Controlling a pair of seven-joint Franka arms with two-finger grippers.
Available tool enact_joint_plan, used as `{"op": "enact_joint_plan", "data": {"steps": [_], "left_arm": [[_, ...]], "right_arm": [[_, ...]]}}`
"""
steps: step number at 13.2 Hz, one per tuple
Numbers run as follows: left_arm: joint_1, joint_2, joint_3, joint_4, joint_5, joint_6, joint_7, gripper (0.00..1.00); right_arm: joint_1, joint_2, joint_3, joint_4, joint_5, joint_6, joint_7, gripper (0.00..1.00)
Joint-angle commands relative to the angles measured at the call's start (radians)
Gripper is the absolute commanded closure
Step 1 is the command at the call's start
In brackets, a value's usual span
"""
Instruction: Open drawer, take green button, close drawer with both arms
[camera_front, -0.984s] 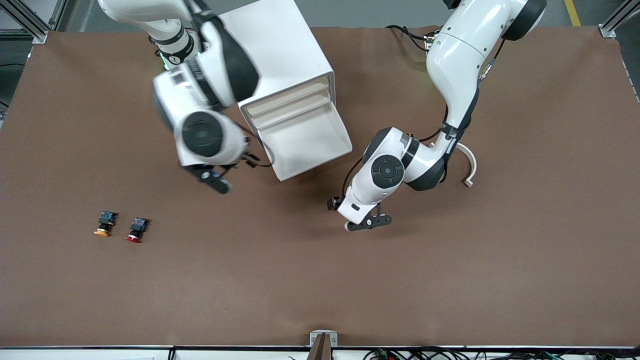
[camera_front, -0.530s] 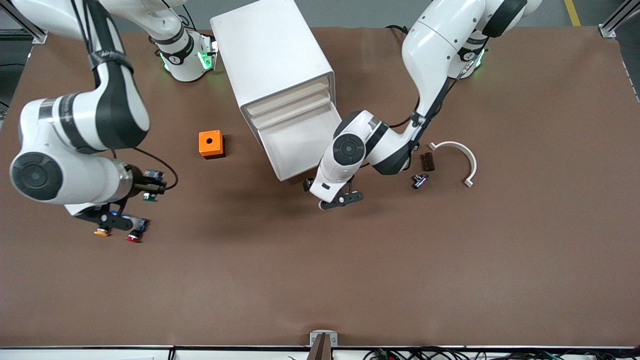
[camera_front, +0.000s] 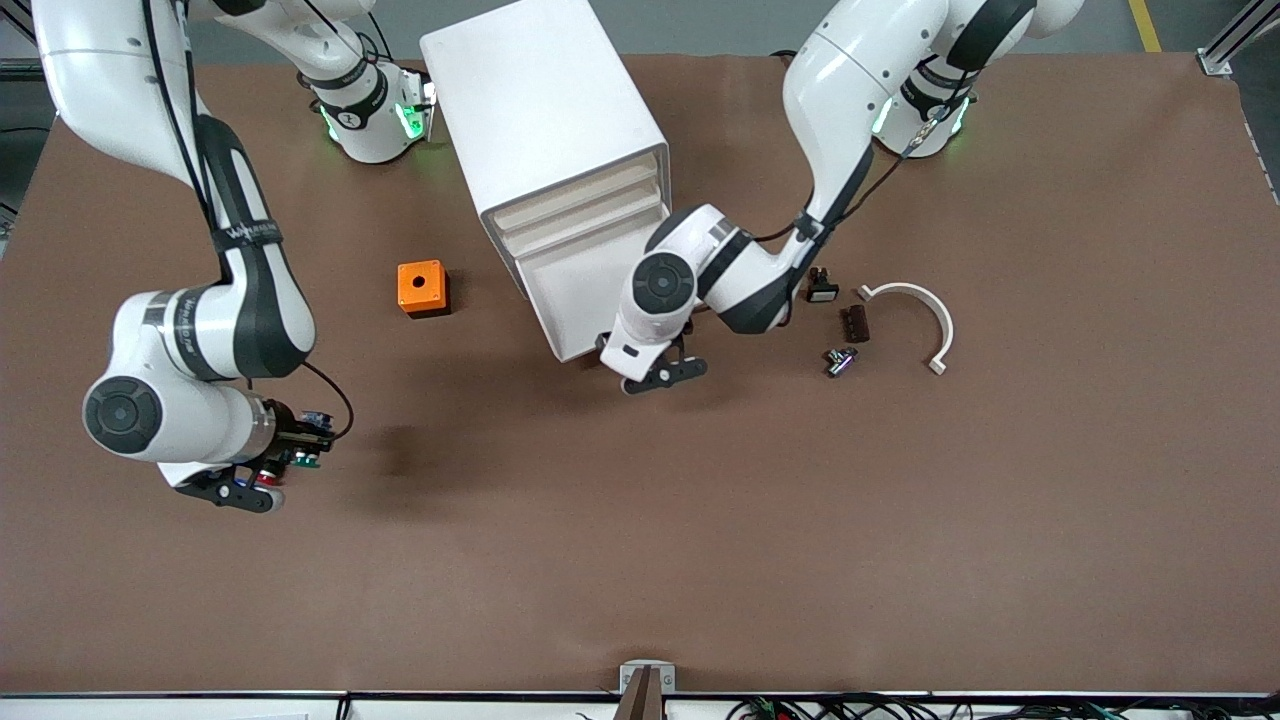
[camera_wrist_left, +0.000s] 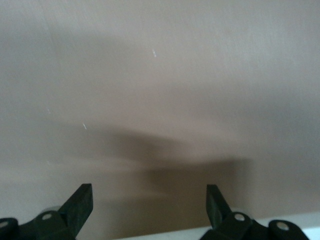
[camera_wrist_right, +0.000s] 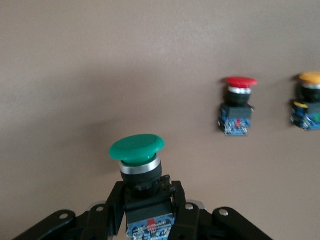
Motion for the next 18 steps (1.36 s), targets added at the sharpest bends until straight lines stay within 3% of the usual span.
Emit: {"op": "enact_joint_plan", "data": {"steps": [1, 9, 13, 15, 18], "left_arm": [[-0.037, -0.022, 0.002, -0.004, -0.015, -0.094, -0.057, 0.0], [-0.068, -0.022, -0.132, -0.032, -0.095, -0.147, -0.154, 0.0], [-0.047, -0.051, -0.104, -0.018, -0.069, -0.149, -0.171, 0.0], [0.013, -0.072, -0.038, 0.017, -0.005, -0.149, -0.15, 0.0], [0.148, -0.117, -0.033, 0.042, 0.17, -0.149, -0.13, 0.0]], "right_arm": [[-0.025, 0.047, 0.022, 0.011, -0.015, 0.056, -0.001, 0.79], [-0.046, 0.119, 0.005, 0.005, -0.024, 0.115, 0.01, 0.79], [-0.035, 0.149, 0.005, -0.017, -0.026, 0.184, 0.025, 0.79], [-0.034, 0.15, 0.005, -0.032, -0.044, 0.204, 0.024, 0.79], [-0.035, 0.153, 0.005, -0.046, -0.06, 0.205, 0.025, 0.78]]}}
